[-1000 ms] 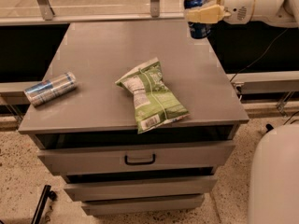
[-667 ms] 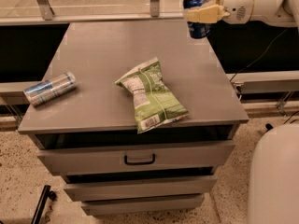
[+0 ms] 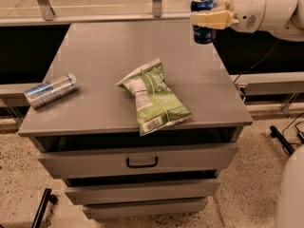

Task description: Place pepsi can upright

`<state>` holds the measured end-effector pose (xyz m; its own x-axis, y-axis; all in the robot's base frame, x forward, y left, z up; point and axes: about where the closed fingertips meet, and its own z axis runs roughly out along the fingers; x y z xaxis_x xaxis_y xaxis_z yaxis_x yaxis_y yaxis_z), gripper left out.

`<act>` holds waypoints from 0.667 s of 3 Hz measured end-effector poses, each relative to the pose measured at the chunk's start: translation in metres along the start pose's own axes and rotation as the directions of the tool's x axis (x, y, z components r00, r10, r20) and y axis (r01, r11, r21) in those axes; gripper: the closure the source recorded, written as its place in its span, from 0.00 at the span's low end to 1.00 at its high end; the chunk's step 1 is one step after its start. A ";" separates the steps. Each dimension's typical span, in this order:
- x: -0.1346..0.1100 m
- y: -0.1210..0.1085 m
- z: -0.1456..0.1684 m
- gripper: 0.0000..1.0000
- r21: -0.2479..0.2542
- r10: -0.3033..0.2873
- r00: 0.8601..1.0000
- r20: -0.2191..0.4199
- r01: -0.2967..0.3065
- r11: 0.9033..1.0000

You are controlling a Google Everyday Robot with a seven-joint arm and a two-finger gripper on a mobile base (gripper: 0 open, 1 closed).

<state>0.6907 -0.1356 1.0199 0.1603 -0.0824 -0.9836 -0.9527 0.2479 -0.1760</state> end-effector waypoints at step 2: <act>0.008 0.052 -0.033 1.00 -0.029 0.025 0.999 0.047 -0.023 0.999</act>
Offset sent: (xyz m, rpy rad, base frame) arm -0.1015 -0.0373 -0.0427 0.0725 0.0323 0.0394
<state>0.6345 -0.1549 1.0038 0.1488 -0.0309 -0.9884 -0.9631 0.2221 -0.1519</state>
